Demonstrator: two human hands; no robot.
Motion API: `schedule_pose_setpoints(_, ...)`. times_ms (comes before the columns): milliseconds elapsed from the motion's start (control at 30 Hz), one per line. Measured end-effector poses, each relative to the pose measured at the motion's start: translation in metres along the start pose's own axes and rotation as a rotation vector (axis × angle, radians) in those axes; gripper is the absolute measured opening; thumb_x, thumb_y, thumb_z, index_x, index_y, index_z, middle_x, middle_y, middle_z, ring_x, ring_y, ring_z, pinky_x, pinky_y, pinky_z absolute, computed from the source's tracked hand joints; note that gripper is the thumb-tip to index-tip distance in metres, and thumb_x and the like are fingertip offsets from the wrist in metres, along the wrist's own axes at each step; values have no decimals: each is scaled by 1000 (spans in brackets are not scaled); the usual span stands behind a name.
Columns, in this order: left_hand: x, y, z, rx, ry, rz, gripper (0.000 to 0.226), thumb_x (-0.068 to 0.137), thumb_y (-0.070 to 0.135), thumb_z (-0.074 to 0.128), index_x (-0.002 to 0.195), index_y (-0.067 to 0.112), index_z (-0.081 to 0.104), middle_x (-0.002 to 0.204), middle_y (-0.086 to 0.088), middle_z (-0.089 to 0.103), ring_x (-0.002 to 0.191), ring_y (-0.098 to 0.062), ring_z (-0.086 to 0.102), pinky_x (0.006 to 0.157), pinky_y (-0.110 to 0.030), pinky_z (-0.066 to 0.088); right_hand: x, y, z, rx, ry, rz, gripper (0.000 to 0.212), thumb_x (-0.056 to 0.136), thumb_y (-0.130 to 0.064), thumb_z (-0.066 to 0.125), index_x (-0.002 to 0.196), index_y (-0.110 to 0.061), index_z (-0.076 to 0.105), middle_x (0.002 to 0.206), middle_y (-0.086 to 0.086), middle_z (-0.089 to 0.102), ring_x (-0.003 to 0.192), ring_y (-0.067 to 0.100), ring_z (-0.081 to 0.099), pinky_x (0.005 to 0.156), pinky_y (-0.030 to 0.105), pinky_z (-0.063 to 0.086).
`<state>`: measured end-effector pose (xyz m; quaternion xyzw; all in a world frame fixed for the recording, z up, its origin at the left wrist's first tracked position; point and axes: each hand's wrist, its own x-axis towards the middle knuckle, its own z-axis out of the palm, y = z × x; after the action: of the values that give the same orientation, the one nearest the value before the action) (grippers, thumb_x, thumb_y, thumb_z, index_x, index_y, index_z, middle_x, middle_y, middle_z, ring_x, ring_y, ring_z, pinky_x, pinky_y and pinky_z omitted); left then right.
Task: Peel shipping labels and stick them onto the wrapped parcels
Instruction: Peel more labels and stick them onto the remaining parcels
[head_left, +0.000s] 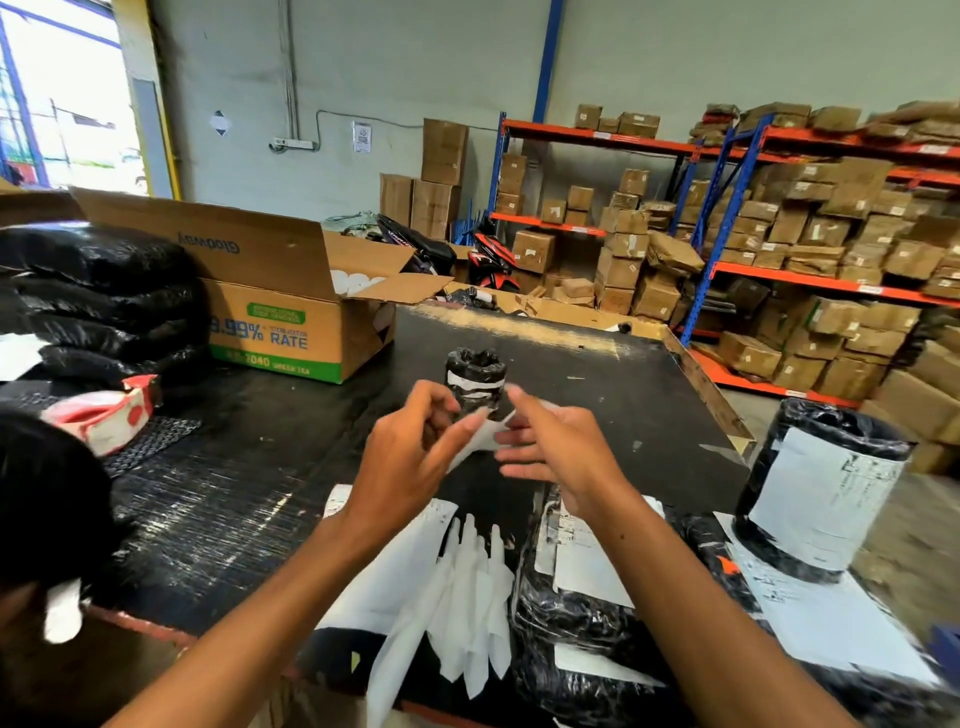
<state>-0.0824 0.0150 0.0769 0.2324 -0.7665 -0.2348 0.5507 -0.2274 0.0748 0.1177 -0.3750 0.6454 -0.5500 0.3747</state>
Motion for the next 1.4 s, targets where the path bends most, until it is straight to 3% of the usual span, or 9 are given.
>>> schedule_pose_setpoints(100, 6, -3, 14, 82, -141, 22, 29, 81, 46, 58, 95, 21, 50, 69, 10, 53, 61, -9, 51, 51, -13, 38, 9, -2, -9, 176, 74, -21, 16, 95, -10, 53, 89, 2, 63, 100, 21, 71, 79, 25, 71, 62, 27, 61)
schedule_pose_setpoints(267, 29, -21, 33, 123, -350, -126, 33, 81, 35, 71, 109, 26, 55, 101, 10, 62, 90, 0, 57, 70, -4, 41, 40, -5, -21, 304, 296, -87, 15, 98, -14, 47, 89, -8, 57, 107, 12, 68, 90, 19, 65, 81, 35, 57)
schedule_pose_setpoints(400, 59, -42, 48, 193, -309, -180, 33, 88, 14, 63, 120, 19, 56, 119, 2, 61, 104, -10, 58, 90, -26, 50, 62, -7, -41, 308, 303, -44, 10, 98, -21, 48, 90, -20, 55, 102, -1, 66, 88, 11, 62, 96, 43, 51)
schedule_pose_setpoints(567, 113, -100, 79, 685, -404, -101, 61, 89, 18, 58, 145, 12, 35, 148, -10, 42, 139, -27, 33, 115, -40, 27, 73, -3, -59, 210, 269, -55, 18, 97, -25, 50, 108, -13, 57, 106, 5, 68, 97, 19, 66, 89, 39, 55)
schedule_pose_setpoints(800, 144, -126, 105, 1095, -625, -6, 33, 92, 33, 52, 112, 7, 56, 112, -11, 66, 113, -27, 58, 119, -41, 14, 86, 2, -73, 130, 275, -79, 22, 97, -32, 49, 94, -13, 58, 89, 2, 69, 83, 16, 68, 66, 29, 49)
schedule_pose_setpoints(933, 141, -121, 95, 715, -393, -353, 41, 89, 38, 58, 113, 6, 49, 109, -16, 64, 102, -37, 60, 87, -43, 48, 84, 0, -75, 131, 272, -127, 19, 96, -31, 50, 91, -16, 60, 95, 12, 70, 90, 29, 69, 66, 35, 49)
schedule_pose_setpoints(1033, 133, -111, 80, 177, -149, -686, 43, 84, 48, 63, 87, 8, 48, 85, -13, 54, 76, -25, 56, 66, -35, 45, 79, -4, -75, 142, 248, -177, 19, 96, -32, 51, 93, -17, 61, 99, 16, 69, 95, 35, 68, 68, 37, 50)
schedule_pose_setpoints(1200, 120, -75, 63, -592, 71, -976, 35, 82, 41, 69, 84, 6, 67, 91, -14, 73, 86, -28, 68, 86, -43, 52, 71, -20, -64, 223, 138, -234, 16, 95, -33, 52, 94, -21, 63, 101, 7, 74, 97, 29, 69, 83, 48, 55)
schedule_pose_setpoints(1400, 103, -26, 47, -838, 29, -1014, 24, 97, 20, 50, 96, 4, 68, 90, -13, 75, 82, -25, 70, 77, -43, 54, 52, -30, -52, -26, 38, -352, 25, 95, -34, 51, 97, -10, 59, 92, -3, 76, 77, 13, 73, 66, 30, 57)
